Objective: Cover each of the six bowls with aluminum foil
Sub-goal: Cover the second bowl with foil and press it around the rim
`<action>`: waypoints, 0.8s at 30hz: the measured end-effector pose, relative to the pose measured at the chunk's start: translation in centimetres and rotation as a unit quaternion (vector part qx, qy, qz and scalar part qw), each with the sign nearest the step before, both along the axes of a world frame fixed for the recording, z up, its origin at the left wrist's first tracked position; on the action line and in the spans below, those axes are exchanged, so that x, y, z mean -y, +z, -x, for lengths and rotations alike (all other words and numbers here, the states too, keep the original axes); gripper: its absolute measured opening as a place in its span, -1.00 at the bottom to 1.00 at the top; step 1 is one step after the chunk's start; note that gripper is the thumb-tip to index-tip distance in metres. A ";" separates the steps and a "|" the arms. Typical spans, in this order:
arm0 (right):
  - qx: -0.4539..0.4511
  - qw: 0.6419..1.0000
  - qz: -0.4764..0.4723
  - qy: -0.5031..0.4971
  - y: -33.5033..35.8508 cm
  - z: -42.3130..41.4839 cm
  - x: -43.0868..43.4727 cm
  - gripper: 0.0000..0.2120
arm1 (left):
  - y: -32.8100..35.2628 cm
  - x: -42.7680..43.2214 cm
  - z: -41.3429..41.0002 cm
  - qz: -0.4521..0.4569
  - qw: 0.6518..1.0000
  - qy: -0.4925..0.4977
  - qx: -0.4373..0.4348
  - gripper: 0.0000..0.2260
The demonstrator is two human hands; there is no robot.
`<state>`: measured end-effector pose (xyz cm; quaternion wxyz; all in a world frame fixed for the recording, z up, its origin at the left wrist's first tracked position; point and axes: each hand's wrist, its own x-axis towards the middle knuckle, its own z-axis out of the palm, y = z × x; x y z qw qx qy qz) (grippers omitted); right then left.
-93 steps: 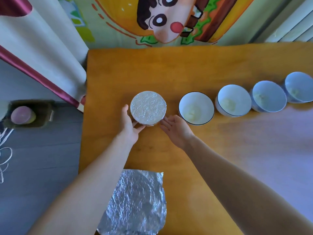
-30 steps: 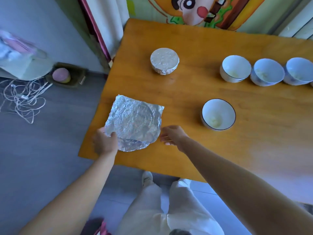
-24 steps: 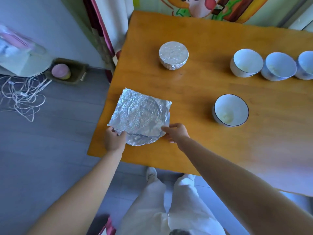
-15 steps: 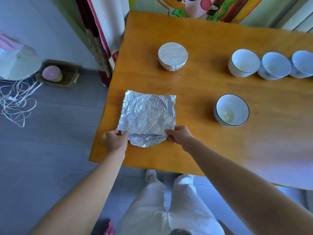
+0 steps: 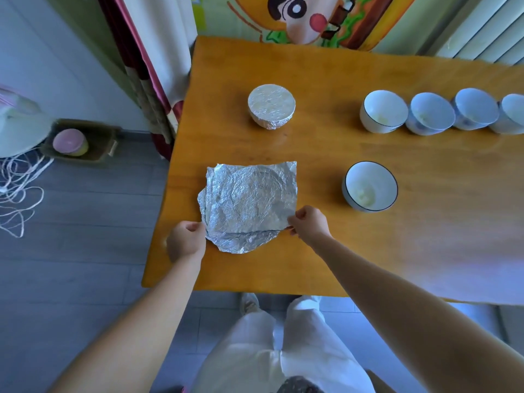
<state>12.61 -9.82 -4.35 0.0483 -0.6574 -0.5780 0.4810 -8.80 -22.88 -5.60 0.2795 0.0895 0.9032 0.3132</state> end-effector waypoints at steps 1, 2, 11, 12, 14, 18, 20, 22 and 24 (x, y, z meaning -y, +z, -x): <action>0.009 0.999 -0.033 0.010 0.1 -0.2 0.0 -0.93 | 0.1 0.0 0.0 0.000 1.000 -0.004 -0.003 -0.90; 0.006 0.997 -0.081 0.013 0.4 -0.3 0.1 -0.91 | 0.2 -0.1 -0.1 0.002 1.000 -0.006 -0.007 -0.89; -0.302 0.938 -0.139 -0.101 4.8 -2.7 -1.2 -0.89 | 3.4 -4.2 -3.5 -0.149 0.986 -0.050 0.056 -0.78; -0.325 0.927 -0.120 -0.145 5.2 -3.6 -1.7 -0.87 | 4.0 -4.9 -4.2 -0.162 0.982 -0.065 0.072 -0.69; -0.349 0.906 -0.087 -0.224 5.7 -5.6 -2.7 -0.84 | 5.0 -6.6 -5.8 -0.165 0.977 -0.066 0.118 -0.66; -0.348 0.891 -0.066 -0.284 5.8 -10.5 -4.4 -0.84 | 5.9 -9.9 -9.6 -0.193 0.949 -0.037 0.245 -0.81; -0.349 0.886 -0.057 -0.300 5.9 -13.0 -5.3 -0.83 | 6.1 -11.7 -12.2 -0.207 0.950 -0.045 0.228 -0.89; -0.336 0.890 -0.043 -0.304 6.0 -15.0 -6.3 -0.85 | 6.2 -13.0 -14.5 -0.206 0.955 -0.067 0.202 -0.91; -0.298 0.908 -0.028 -0.294 5.8 -17.1 -7.5 -0.92 | 6.2 -14.3 -16.6 -0.203 0.957 -0.102 0.181 -0.87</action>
